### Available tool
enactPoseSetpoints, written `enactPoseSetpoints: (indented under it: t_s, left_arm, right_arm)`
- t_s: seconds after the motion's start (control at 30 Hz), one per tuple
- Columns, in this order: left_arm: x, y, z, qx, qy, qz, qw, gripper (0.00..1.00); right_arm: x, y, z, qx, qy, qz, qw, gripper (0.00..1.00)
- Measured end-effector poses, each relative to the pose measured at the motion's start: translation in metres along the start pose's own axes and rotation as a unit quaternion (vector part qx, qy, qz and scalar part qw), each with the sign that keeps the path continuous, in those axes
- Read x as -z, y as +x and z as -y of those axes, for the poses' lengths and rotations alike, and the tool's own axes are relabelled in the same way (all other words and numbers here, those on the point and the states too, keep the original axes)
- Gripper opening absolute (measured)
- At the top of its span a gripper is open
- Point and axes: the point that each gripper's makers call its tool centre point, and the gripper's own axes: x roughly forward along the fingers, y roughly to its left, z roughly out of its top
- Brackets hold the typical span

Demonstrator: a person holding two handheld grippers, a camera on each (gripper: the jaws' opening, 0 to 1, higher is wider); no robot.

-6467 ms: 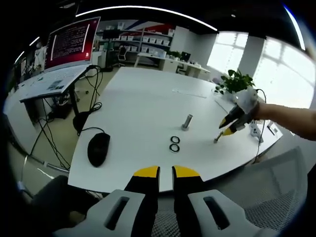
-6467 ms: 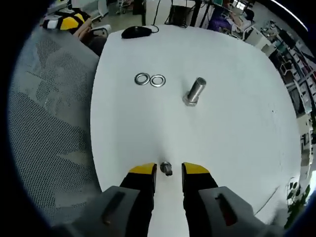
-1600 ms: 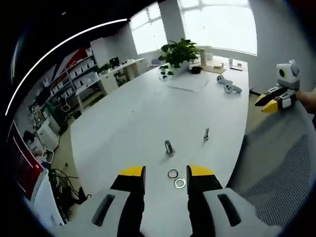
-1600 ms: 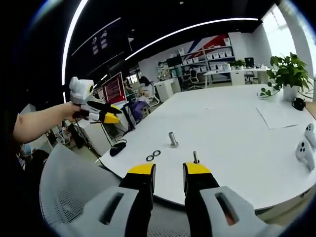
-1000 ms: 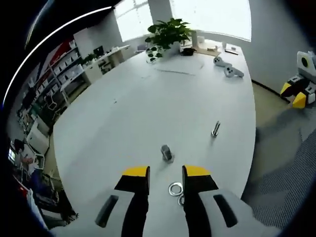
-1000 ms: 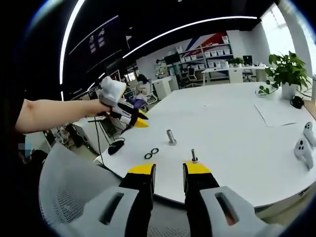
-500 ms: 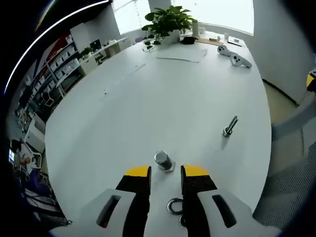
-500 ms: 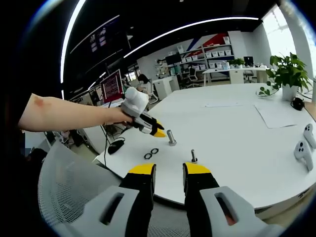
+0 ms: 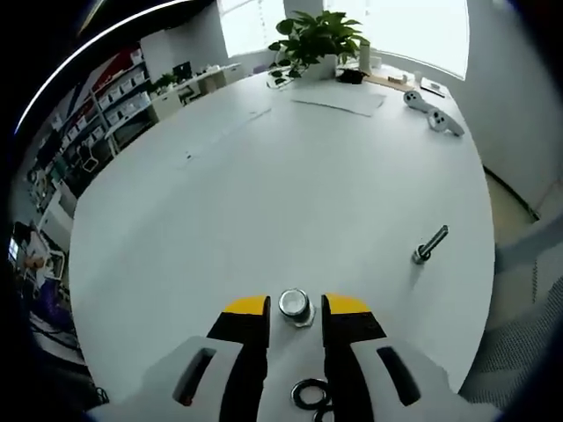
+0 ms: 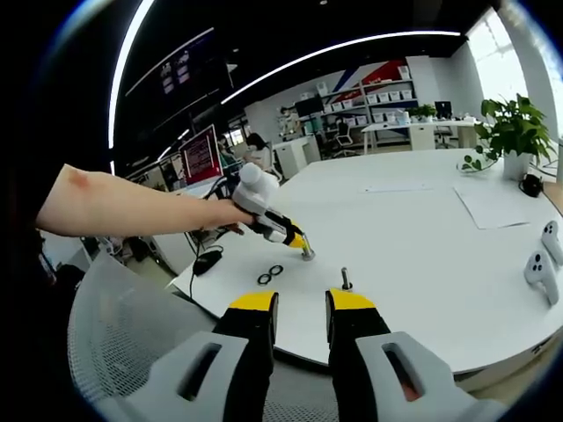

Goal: Place the washer onto the threaded stud by aligning its center hole with the stud, sliding it down to the base, and recovering from edge contact or off-axis alignment until the washer reaches the visible bottom stop.

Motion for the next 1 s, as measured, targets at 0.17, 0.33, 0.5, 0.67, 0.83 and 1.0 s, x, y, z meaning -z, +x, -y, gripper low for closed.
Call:
enactPoseSetpoints:
  t_s: [0.17,0.33,0.5,0.67,0.83,1.0]
  left_arm:
    - [0.002,0.005,-0.001,-0.015,0.029,-0.006,0.9994,0.12]
    - [0.002,0.003,0.001,-0.003,0.016,-0.003,0.9999,0.11]
    - [0.006,-0.001,0.007,-0.004,0.017,-0.012,0.9998,0.11]
    - [0.015,-0.009,0.023,0.019,-0.003,-0.03,0.9993,0.1]
    - [0.022,-0.015,0.036,0.031,-0.003,-0.041,0.9987,0.1]
    - [0.033,-0.022,0.053,0.038,0.02,-0.064,0.997,0.1]
  right_arm:
    - [0.0,0.0,0.001,0.002,0.0,0.0,1.0,0.24]
    - [0.001,0.0,0.001,0.003,0.0,-0.002,1.0,0.24]
    - [0.001,0.0,0.001,0.003,-0.001,-0.004,1.0,0.24]
    - [0.001,0.0,0.0,0.002,-0.002,-0.004,1.0,0.24]
    - [0.001,0.0,0.0,0.001,-0.003,-0.004,1.0,0.24]
    - [-0.001,0.0,0.0,0.0,-0.003,0.001,1.0,0.24]
